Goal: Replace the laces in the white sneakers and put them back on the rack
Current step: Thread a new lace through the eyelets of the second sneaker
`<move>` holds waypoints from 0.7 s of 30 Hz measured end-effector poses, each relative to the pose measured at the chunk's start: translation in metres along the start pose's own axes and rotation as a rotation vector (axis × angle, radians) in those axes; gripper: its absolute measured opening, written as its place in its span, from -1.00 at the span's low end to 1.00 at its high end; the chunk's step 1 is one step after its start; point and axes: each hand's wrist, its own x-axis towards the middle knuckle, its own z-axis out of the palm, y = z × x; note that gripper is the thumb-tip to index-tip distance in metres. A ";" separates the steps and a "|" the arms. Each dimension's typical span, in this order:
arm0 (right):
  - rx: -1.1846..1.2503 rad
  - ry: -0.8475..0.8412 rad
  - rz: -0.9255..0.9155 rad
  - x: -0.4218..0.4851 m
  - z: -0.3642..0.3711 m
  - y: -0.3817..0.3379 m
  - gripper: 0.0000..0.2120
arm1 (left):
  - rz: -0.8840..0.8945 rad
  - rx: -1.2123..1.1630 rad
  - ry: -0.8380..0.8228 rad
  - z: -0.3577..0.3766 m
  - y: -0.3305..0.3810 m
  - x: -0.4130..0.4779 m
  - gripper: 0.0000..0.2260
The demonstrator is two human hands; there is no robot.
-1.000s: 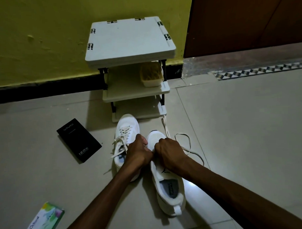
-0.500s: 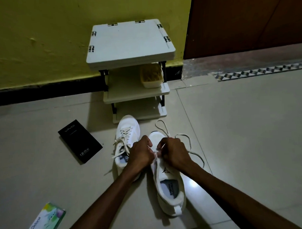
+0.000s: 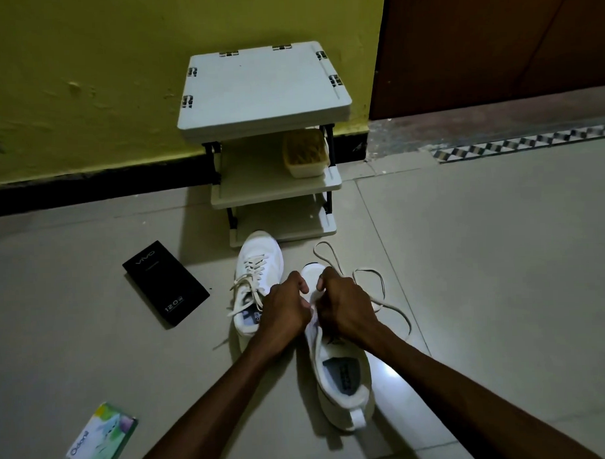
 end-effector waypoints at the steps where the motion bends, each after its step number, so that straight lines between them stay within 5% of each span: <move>1: 0.081 0.008 0.047 -0.001 0.000 0.001 -0.65 | 0.028 0.012 0.013 0.001 0.000 -0.001 -0.78; 5: 0.238 0.014 0.114 0.001 -0.007 0.004 -0.73 | 0.110 0.040 0.075 0.003 0.000 -0.006 -0.79; 8: 0.142 0.009 0.142 0.000 -0.013 -0.001 -0.88 | 0.149 0.023 0.053 0.002 -0.002 -0.004 -0.77; 12: -0.017 -0.112 0.186 -0.009 -0.014 -0.004 -0.71 | 0.025 -0.040 0.042 0.001 -0.002 0.003 -0.75; 18: 0.123 -0.166 0.283 -0.010 -0.012 0.010 -0.87 | 0.035 0.022 0.181 -0.008 0.010 0.003 -0.76; 21: 0.205 -0.168 0.317 -0.008 -0.012 0.011 -0.87 | -0.065 -0.409 0.189 -0.052 0.041 0.012 -0.76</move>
